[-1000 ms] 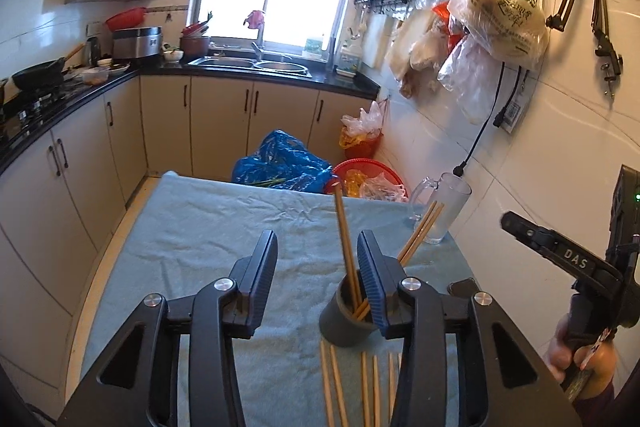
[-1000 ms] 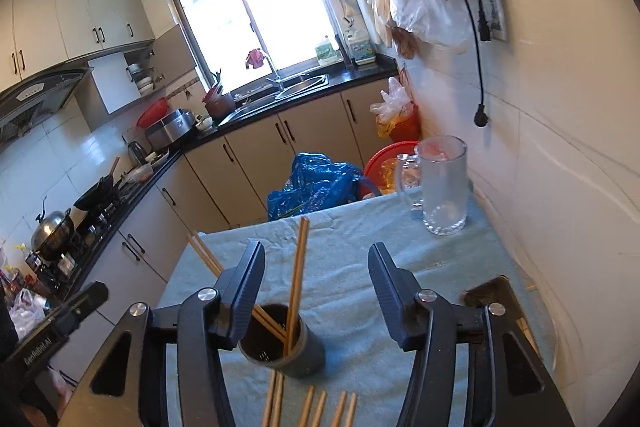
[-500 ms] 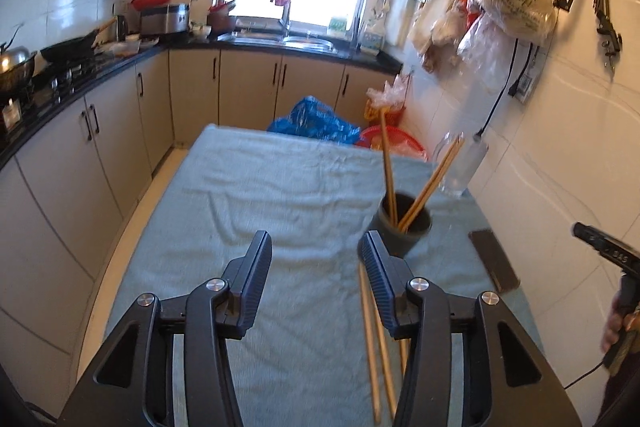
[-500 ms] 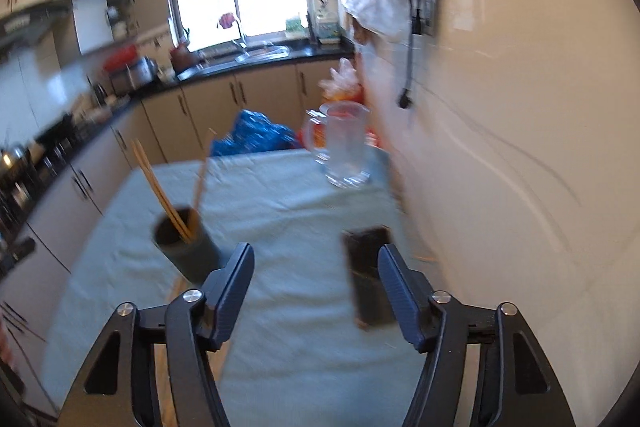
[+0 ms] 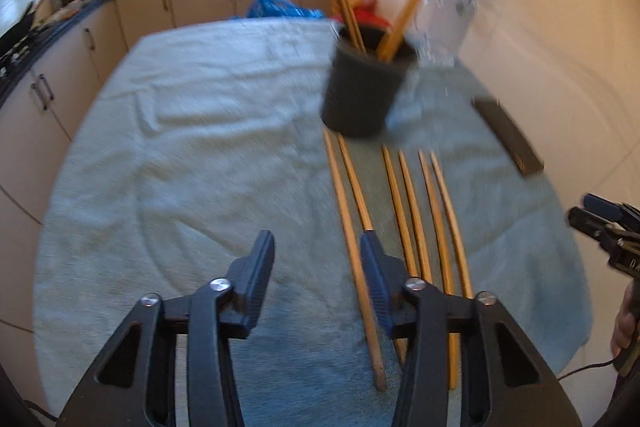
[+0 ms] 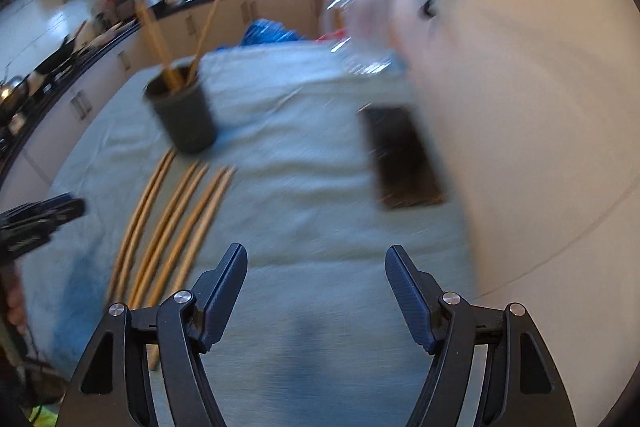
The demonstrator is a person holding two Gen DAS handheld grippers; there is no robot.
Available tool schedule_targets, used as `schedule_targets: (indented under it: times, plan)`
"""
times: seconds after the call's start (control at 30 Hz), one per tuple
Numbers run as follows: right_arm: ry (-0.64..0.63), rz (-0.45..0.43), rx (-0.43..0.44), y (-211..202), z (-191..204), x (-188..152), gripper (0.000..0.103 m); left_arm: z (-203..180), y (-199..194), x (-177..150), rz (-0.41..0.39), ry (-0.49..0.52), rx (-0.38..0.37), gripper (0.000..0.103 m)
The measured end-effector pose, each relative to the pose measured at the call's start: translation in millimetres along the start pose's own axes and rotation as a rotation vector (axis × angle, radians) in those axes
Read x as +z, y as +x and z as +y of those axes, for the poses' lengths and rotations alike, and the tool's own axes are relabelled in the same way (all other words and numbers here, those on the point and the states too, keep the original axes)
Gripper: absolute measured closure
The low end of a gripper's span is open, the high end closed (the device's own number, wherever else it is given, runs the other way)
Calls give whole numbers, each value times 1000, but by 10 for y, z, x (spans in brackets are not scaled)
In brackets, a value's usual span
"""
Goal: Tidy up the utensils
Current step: 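Close the left tool on a chopstick while the right tool grasps another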
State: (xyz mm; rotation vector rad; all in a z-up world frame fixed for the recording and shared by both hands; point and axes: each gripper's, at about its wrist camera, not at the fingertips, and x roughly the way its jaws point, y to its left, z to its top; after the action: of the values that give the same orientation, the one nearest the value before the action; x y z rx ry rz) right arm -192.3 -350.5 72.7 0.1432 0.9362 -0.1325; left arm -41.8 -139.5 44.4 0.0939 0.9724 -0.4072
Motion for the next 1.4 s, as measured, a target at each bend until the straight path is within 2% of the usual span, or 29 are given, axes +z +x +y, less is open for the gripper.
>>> schedule_targets:
  times: [0.17,0.33,0.47,0.57,0.7,0.83,0.97,1.17,1.3,1.4]
  plan:
    - [-27,51,116,413,412,-113,39,-145,277,-36,49,37,-4,70]
    - [-54,75,151,614,633,-147,41,-144,441,-12,80,40,4,80]
    - [-87,84,132,737,791,-182,44,-125,500,14,76,44,2,88]
    - [-92,95,111,823,806,-171,50,-119,537,44,74,42,22,89]
    - [-90,88,91,838,798,-162,52,-94,591,64,96,24,31,90]
    - [-86,87,87,845,793,-160,53,3,482,92,84,-52,-66,90]
    - [-84,84,85,848,798,-163,53,1,367,75,48,-30,-97,90]
    - [-76,73,87,836,788,-185,53,-85,416,10,84,10,-93,90]
    - [-68,73,94,836,766,-181,53,-137,548,32,92,28,-59,90]
    - [-65,71,88,834,753,-180,57,-109,579,77,104,-2,-43,95]
